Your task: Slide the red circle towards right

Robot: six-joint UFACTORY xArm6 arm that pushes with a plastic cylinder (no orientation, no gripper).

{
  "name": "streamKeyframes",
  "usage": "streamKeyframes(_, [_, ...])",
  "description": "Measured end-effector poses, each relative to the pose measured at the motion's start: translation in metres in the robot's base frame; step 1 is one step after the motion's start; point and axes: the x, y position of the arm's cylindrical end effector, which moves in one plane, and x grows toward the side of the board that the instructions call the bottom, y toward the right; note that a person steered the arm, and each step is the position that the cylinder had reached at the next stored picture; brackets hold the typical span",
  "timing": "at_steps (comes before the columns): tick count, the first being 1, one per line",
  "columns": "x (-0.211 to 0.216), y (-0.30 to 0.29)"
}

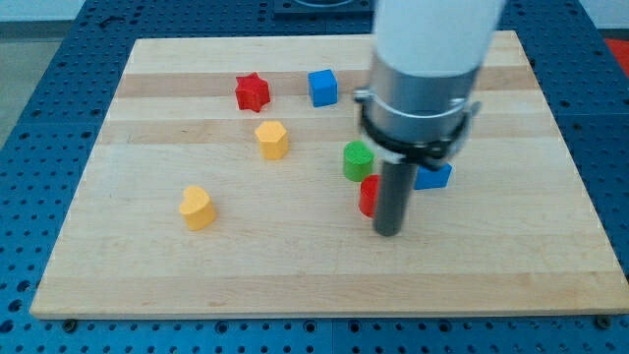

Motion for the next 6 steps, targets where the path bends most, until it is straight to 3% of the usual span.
streamKeyframes(1, [-0.005, -0.051])
streamKeyframes(2, [-0.028, -0.062])
streamKeyframes(5, [-0.043, 0.086])
streamKeyframes(6, [-0.043, 0.069])
